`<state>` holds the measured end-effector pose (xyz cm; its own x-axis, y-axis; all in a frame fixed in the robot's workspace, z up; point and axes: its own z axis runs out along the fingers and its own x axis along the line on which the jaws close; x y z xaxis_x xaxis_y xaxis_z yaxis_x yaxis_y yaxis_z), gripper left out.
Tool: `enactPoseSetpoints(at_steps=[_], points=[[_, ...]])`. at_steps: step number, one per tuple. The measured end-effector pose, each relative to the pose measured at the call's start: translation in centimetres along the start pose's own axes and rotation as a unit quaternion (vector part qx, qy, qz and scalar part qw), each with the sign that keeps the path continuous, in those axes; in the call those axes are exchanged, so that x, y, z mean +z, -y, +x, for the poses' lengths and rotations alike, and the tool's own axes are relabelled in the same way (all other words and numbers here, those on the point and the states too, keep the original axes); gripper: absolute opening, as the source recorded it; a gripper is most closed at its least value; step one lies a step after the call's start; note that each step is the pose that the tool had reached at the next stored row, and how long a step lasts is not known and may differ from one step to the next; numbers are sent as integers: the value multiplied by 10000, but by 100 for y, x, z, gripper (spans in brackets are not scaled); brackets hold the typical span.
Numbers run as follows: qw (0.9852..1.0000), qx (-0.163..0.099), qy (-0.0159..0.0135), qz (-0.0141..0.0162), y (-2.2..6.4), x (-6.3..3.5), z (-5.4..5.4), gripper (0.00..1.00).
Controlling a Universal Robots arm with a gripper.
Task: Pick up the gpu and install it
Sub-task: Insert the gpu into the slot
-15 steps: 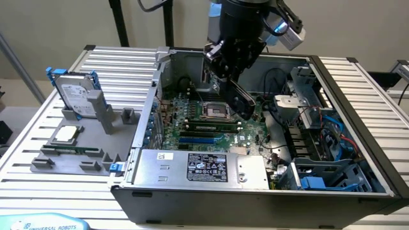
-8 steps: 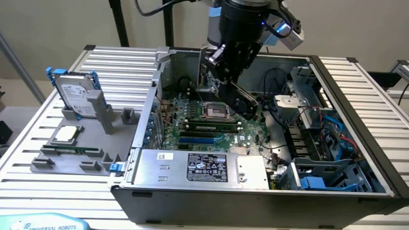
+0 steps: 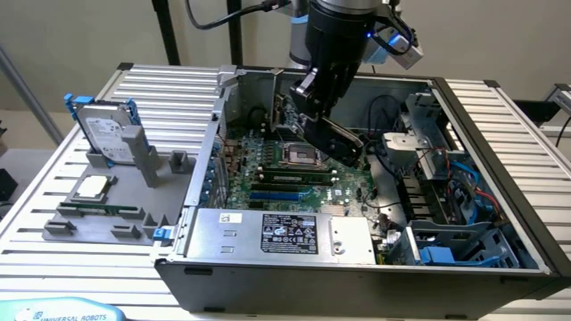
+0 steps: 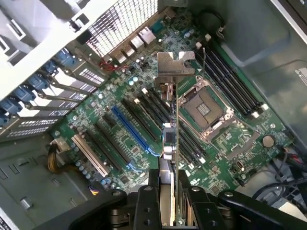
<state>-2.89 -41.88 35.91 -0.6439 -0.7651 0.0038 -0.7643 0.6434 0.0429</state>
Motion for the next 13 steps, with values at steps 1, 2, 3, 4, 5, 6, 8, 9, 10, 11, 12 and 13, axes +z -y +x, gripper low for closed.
enactPoseSetpoints(at_steps=[1, 2, 3, 4, 5, 6, 8, 9, 10, 11, 12, 13], points=[[10000, -92, -4, 1, 0, 6, 0, 27], [9998, -183, -6, 3, 1, 12, 0, 27], [9996, -273, -9, 4, 1, 18, 0, 27], [9993, -371, -12, 6, 2, 25, 0, 27], [9990, -455, -14, 8, 2, 31, 0, 27], [9985, -552, -17, 9, 2, 38, 0, 27], [9973, -732, -23, 13, 2, 50, 0, 27], [9966, -822, -26, 14, 3, 56, 0, 27], [9959, -909, -29, 16, 3, 62, 0, 27], [9950, -1000, -32, 17, 3, 68, 0, 27], [9940, -1091, -34, 19, 3, 75, 0, 27], [9929, -1185, -37, 20, 4, 81, 0, 27]])
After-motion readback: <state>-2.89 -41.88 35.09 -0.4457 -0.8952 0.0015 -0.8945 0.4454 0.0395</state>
